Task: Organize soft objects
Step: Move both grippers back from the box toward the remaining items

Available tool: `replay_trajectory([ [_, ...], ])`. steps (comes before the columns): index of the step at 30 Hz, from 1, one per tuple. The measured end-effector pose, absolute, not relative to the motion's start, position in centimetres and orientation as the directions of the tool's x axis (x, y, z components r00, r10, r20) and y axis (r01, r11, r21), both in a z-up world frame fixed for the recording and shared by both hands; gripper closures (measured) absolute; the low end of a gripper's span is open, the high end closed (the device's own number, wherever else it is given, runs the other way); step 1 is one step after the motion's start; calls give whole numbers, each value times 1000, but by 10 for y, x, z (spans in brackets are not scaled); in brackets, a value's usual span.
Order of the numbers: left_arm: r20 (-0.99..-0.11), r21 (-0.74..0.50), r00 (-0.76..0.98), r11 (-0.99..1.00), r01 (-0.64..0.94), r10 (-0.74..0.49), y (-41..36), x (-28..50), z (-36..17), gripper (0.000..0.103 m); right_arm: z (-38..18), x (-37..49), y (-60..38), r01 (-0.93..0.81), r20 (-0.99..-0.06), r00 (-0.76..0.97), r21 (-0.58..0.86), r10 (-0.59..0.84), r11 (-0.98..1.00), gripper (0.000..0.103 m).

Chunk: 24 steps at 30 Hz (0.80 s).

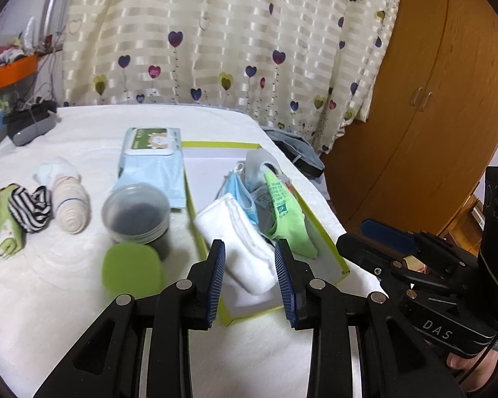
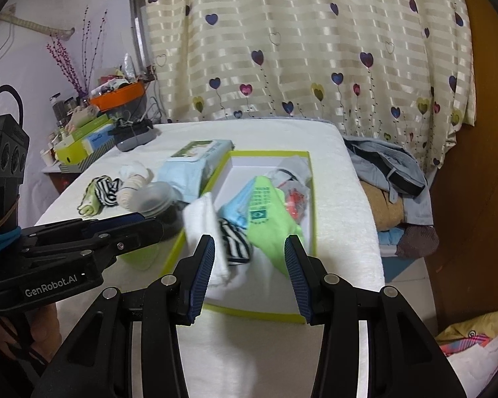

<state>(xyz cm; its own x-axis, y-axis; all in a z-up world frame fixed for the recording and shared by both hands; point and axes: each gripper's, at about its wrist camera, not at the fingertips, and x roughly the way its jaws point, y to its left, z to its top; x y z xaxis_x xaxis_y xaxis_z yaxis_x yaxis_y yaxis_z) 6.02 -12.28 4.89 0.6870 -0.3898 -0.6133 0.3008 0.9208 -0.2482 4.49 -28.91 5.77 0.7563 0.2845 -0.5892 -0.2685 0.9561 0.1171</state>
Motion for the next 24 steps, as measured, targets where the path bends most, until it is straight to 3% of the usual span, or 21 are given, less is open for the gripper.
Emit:
replay_trajectory([
  [24, -583, -295, 745, 939, 177, -324, -39, 39, 47, 74, 76, 32, -216, -394, -567, 738, 77, 365, 916, 58],
])
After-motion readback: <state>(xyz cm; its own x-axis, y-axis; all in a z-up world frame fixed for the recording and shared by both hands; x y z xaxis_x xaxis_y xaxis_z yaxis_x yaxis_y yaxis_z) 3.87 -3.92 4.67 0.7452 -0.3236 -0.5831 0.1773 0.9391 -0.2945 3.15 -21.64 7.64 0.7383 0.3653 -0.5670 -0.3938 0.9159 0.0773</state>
